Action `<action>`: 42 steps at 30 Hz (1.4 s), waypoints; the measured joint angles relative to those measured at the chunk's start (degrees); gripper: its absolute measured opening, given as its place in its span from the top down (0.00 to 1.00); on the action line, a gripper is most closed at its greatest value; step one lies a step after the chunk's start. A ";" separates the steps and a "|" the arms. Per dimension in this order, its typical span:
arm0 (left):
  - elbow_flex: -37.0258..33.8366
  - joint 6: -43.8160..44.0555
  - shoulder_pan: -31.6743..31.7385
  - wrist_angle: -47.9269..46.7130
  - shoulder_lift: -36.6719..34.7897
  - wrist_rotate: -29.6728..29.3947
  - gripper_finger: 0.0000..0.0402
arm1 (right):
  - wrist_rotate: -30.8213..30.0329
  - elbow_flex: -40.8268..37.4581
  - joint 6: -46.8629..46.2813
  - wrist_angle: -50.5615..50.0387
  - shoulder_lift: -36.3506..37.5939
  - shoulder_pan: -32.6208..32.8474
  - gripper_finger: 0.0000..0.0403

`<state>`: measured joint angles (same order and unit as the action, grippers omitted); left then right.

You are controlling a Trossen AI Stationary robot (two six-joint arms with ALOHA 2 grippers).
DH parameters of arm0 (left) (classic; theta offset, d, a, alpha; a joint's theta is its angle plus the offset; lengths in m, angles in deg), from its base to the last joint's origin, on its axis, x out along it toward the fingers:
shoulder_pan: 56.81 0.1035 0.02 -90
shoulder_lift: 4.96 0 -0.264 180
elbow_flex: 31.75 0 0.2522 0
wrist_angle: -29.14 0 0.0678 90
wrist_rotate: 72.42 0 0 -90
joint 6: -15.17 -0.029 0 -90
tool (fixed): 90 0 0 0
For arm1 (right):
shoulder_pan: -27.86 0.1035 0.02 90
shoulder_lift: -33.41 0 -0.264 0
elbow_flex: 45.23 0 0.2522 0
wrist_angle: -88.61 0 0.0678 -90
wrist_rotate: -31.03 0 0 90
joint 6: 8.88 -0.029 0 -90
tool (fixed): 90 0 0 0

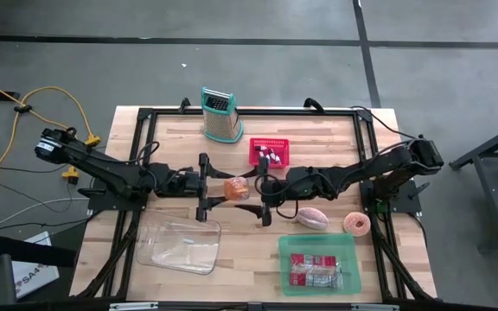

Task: Pick & Place Food Item
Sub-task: Put the bread into the transparent bin

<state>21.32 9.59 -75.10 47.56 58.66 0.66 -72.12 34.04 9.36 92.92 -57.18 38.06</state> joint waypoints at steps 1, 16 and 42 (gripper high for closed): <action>0.00 0.00 0.00 -0.13 0.00 0.00 0.37 | -0.22 0.00 0.02 -0.38 0.00 0.00 0.14; 0.00 0.00 -0.31 -0.27 0.00 -0.78 0.43 | -1.01 0.00 0.04 -1.15 0.04 0.70 0.14; -0.02 -0.40 -2.74 -0.24 -0.15 -2.49 0.48 | -9.29 -0.04 0.02 -1.76 0.11 2.24 0.14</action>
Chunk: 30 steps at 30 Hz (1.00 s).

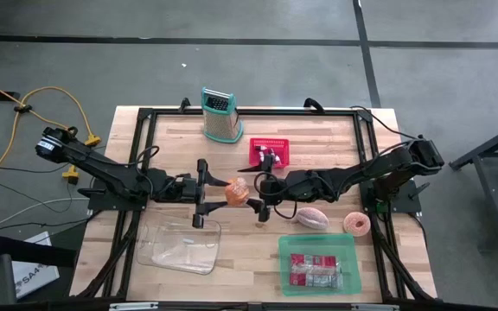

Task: Pick & Place Food Item
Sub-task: Put the bread into the transparent bin

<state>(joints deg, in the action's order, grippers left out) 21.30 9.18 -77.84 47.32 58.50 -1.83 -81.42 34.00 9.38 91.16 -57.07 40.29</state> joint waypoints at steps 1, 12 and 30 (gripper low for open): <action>0.00 -0.01 -0.03 -0.02 0.00 -0.05 0.48 | -0.19 0.00 0.00 -0.08 0.00 0.21 0.14; -0.04 -0.01 -0.06 0.00 0.00 -0.07 0.48 | -0.05 0.01 0.00 -0.25 0.00 0.30 0.14; -0.09 -1.08 0.23 -0.33 0.00 -3.37 0.48 | -6.68 0.02 0.02 -0.16 -0.02 5.07 0.14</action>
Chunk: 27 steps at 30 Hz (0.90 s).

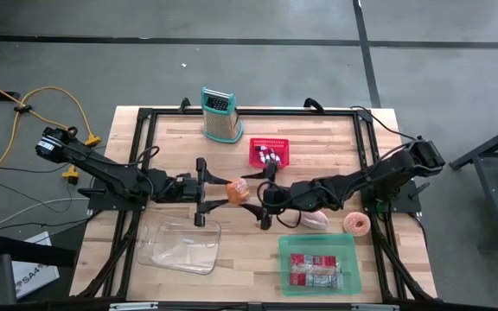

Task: Pick & Place Food Item
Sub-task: Put the bread into the transparent bin

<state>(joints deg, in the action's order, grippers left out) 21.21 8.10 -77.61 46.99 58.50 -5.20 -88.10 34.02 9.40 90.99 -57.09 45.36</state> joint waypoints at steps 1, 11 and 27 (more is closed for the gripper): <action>0.00 0.02 0.02 0.02 0.00 -0.02 0.48 | -1.60 0.00 0.02 -0.02 0.00 0.37 0.14; 0.00 0.23 0.00 0.17 0.00 0.13 0.48 | -6.34 0.00 1.93 -0.94 0.00 4.28 0.14; 0.02 1.26 -0.02 0.11 -0.02 -0.07 0.48 | -24.54 0.00 -0.68 -3.86 0.01 10.40 0.14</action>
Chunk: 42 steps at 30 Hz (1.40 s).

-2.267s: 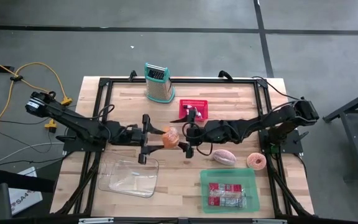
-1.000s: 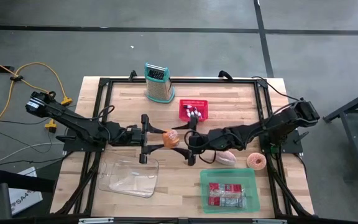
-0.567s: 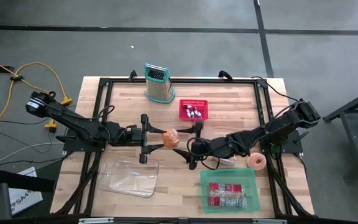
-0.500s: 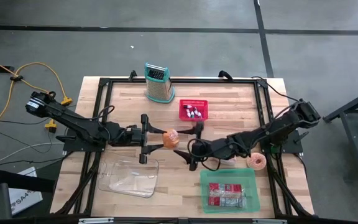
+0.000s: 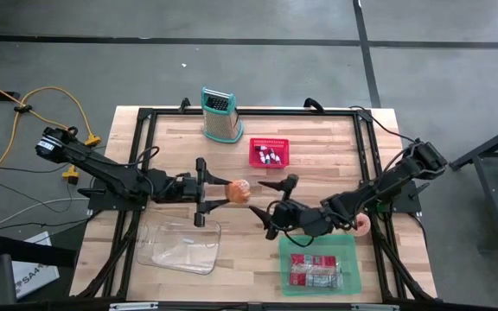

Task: Pick & Place Food Item
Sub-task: Put the bread into the transparent bin

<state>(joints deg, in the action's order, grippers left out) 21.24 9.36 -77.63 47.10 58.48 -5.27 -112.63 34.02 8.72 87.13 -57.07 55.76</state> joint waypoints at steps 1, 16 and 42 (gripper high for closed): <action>-0.01 0.05 0.00 0.00 0.00 0.00 0.48 | -0.78 0.00 -0.59 -1.00 0.23 0.38 0.14; 0.00 1.66 -3.85 -0.22 -0.02 -1.99 0.48 | -1.43 0.02 -37.31 -31.28 7.37 1.47 0.14; 0.04 7.73 -25.48 -4.90 -0.04 -34.22 0.48 | 13.27 0.02 -39.91 -33.91 7.35 1.29 0.14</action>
<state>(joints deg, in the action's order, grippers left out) 21.28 17.09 -103.11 42.20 58.44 -39.48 -99.37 34.04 -31.19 53.22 -49.72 57.05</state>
